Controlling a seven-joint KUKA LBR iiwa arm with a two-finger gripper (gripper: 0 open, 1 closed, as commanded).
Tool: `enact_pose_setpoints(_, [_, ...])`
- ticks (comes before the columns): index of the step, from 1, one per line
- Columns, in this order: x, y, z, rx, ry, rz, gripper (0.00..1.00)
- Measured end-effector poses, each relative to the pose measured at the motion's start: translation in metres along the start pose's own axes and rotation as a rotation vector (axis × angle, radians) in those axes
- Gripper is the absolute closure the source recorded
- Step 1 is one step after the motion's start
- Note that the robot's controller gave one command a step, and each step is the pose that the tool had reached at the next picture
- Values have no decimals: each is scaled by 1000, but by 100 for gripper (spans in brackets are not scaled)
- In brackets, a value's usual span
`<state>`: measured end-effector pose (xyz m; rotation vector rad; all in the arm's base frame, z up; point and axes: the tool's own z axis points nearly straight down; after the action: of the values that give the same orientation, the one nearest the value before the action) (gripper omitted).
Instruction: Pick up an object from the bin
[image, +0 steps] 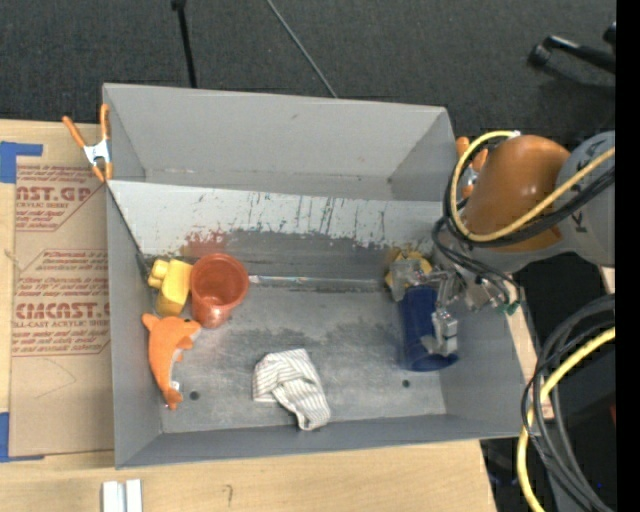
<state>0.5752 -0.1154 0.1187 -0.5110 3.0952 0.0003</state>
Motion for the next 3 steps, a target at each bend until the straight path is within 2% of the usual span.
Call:
enact_pose_setpoints(1, [-13,35,22,1,-1,-85,0])
enact_pose_setpoints(2, [-16,67,39,-2,2,-18,0])
enact_pose_setpoints(3, [-17,72,41,-2,4,26,0])
